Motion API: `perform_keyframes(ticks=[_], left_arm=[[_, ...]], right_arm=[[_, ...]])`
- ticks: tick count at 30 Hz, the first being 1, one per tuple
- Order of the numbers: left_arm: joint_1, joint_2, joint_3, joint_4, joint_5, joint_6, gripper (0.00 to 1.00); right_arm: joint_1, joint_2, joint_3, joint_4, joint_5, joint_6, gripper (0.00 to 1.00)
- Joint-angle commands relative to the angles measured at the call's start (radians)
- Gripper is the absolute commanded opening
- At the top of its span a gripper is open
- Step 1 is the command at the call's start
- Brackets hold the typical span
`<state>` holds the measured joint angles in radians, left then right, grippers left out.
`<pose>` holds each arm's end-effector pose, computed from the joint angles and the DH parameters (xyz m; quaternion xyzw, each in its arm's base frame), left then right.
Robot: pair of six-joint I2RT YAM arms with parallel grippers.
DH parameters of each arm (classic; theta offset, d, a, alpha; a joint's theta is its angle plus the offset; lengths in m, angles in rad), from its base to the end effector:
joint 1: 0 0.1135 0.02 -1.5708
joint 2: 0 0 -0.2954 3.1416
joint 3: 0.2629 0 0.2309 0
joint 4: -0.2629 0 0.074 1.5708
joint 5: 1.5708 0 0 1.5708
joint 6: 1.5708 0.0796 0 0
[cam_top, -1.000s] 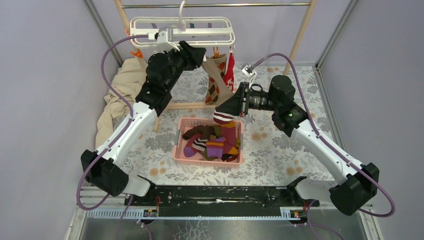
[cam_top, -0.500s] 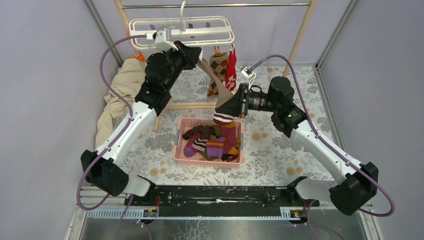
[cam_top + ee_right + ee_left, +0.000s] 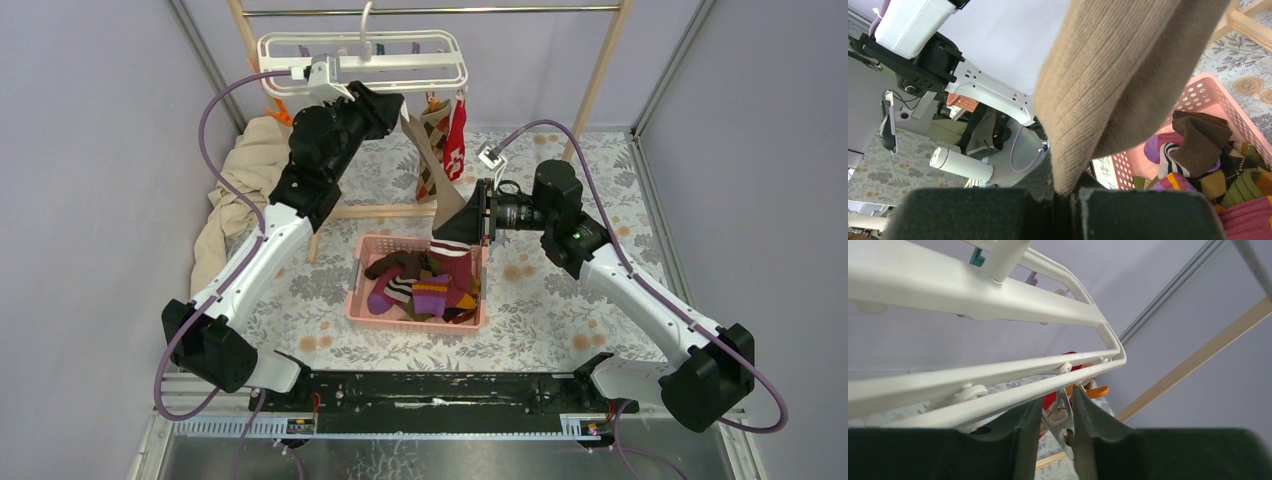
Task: Remove the socks clipped to the hanger
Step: Remove the sock from the hanger.
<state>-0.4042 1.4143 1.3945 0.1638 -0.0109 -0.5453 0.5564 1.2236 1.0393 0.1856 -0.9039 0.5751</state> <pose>0.3222 -0.1369 0.4829 -0.0502 0.6525 -0.3425 0.6741 0.1987 0.1972 0.4096 -0.3030 0.6386 0.6017 0.3719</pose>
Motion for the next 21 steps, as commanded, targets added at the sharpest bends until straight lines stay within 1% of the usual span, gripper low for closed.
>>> perform_keyframes(ticks=[1, 3, 7, 8, 10, 16, 19, 21], left_arm=[[0.023, -0.006, -0.016, 0.041, -0.007, -0.004, 0.40], [0.022, -0.003, -0.016, 0.038, -0.002, -0.008, 0.48], [0.022, -0.006, -0.013, 0.028, 0.002, -0.008, 0.52], [0.023, -0.007, -0.011, 0.022, 0.002, -0.010, 0.56], [0.023, -0.009, -0.007, 0.009, 0.005, -0.014, 0.59], [0.022, 0.007, 0.038, -0.060, 0.006, -0.020, 0.63], [0.022, 0.024, 0.053, -0.066, 0.006, -0.029, 0.63], [0.023, 0.041, 0.069, -0.076, 0.032, -0.035, 0.60]], right_arm=[[-0.005, -0.039, 0.007, 0.004, -0.039, -0.028, 0.00], [-0.004, -0.034, 0.013, 0.007, -0.040, -0.026, 0.00], [-0.004, -0.031, 0.022, 0.015, -0.035, -0.022, 0.00], [-0.004, -0.029, 0.025, 0.015, -0.033, -0.022, 0.00], [-0.005, -0.023, 0.033, 0.012, -0.032, -0.025, 0.00], [-0.005, -0.017, 0.043, 0.012, -0.030, -0.025, 0.00], [-0.004, -0.015, 0.044, 0.015, -0.028, -0.024, 0.00], [-0.005, -0.011, 0.045, 0.018, -0.027, -0.023, 0.00]])
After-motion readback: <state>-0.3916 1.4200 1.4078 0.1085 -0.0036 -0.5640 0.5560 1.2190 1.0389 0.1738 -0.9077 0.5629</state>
